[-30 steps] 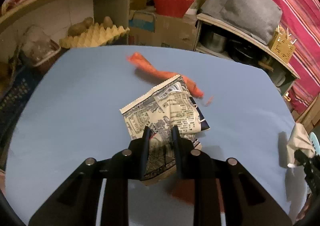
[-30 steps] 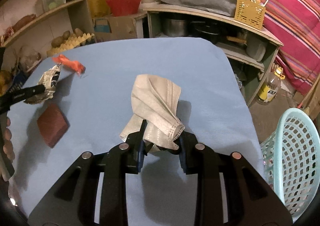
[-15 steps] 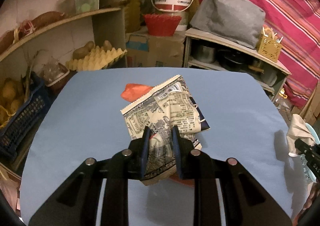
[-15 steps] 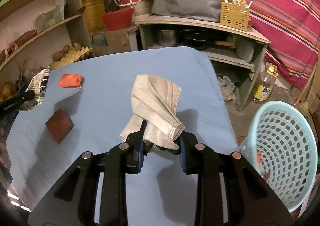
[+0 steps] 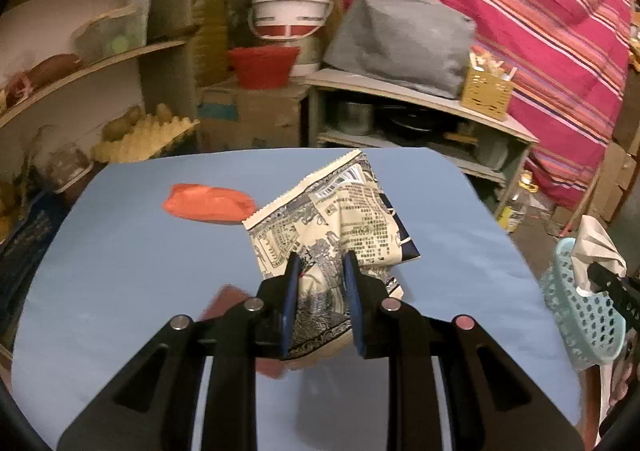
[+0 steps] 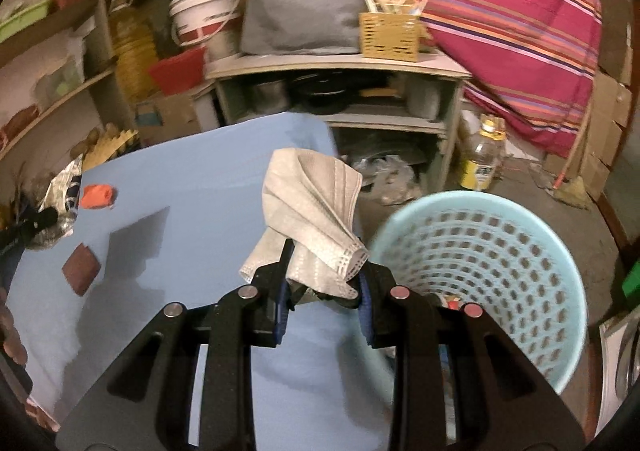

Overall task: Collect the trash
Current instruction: 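Carry the white cloth and silver wrapper over the blue basket, then open the right tool to drop the cloth while the left tool releases the wrapper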

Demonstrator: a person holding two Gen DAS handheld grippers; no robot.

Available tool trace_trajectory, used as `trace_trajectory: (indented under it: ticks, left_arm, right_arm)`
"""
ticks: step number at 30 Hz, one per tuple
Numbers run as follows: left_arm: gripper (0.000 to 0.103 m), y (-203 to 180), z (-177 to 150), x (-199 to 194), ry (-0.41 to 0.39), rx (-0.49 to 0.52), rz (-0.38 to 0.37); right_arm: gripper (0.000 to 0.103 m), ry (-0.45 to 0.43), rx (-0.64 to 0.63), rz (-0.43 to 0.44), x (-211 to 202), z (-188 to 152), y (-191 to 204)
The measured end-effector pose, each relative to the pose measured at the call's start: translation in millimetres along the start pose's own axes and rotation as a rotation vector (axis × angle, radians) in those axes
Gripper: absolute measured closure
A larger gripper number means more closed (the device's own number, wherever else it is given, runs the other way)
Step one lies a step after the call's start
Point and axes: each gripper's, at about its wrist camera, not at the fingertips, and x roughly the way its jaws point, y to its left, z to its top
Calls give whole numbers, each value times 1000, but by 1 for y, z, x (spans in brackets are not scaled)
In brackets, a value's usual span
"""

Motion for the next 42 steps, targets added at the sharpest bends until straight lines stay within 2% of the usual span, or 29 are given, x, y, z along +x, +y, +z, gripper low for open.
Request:
trace_trajectory:
  ticks: [14,21,26,27,28,32,37,40,42]
  left_arm:
    - [80,-122,-2,0,-37,142,-124]
    - [80,-168,-12,17,1,165,-202]
    - [80,-190,-20,25,16,193,-226]
    - [80,-193,-21,25,17,195,-231]
    - [80,-196,-21,24,17,199,-237]
    - [80,-210,-20,24,12,214,-256]
    - [80,-236,-24,24,16,239,-291]
    - [79,-262,-30,26,23,269,-319]
    - [79,-278,-33,27,27,283,-337]
  right_arm:
    - [75,-12,139,-130,-32,-22,-119]
    - [74,-4,178,-126,-31,-29,-142]
    - [63,18,187,-114,-21,-28,-144]
    - [55,24,193,-108,-19,-28,-145]
    - [51,25,199,-108,-18,-28,-145]
    - [46,36,218,-118,-15,-29,-150]
    - [16,-6,245,-190,-30,-30,-164]
    - [10,-39,284,-232,-41,-31,-178]
    - [9,-51,326,-241,-48,-35,-189]
